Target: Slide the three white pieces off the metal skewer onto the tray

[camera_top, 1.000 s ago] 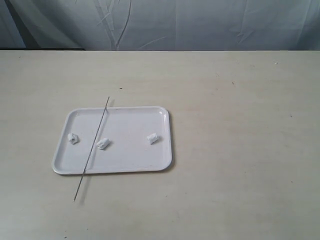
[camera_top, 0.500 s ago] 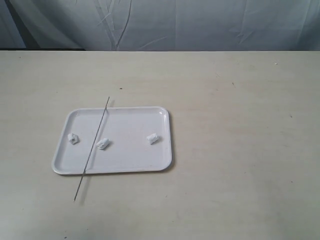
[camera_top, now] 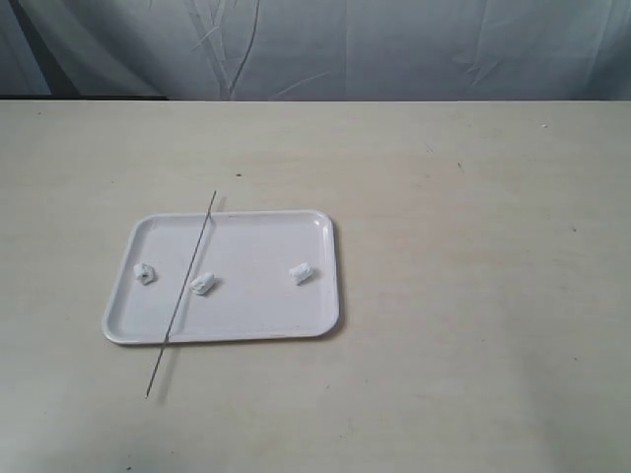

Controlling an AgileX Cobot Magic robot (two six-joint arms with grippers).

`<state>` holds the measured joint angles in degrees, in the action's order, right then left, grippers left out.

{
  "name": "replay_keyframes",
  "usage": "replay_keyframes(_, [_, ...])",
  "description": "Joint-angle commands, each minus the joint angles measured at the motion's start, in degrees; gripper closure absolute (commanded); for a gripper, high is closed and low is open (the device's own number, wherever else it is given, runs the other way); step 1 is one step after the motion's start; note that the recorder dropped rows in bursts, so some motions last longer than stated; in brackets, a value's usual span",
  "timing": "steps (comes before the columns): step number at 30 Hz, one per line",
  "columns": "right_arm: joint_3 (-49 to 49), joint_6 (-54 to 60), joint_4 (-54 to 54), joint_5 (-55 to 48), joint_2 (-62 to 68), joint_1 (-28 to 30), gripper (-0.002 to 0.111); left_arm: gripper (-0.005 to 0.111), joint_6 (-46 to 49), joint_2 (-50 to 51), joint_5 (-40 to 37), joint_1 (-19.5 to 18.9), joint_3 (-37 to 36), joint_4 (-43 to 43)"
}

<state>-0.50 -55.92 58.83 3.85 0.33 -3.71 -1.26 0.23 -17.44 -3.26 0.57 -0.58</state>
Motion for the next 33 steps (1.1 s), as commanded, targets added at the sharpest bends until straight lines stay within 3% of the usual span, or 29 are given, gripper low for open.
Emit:
replay_keyframes(1, [0.5, 37.7, -36.8, -5.1, -0.3, 1.0, 0.109, 0.107, 0.2, -0.2, 2.0, -0.1, -0.6, -0.2])
replay_keyframes(7, [0.5, 42.0, -42.4, -12.8, -0.3, 4.4, 0.109, 0.107, 0.0, -0.2, 4.2, -0.1, -0.6, -0.1])
replay_keyframes(12, [0.5, 65.7, -62.2, -21.0, -0.3, 4.3, 0.109, 0.107, -0.1, -0.2, 5.5, -0.1, -0.6, -1.7])
replay_keyframes(33, [0.5, 62.5, -62.4, -24.6, -0.3, 4.3, 0.109, 0.107, 4.5, -0.2, 4.2, -0.1, -0.6, -2.8])
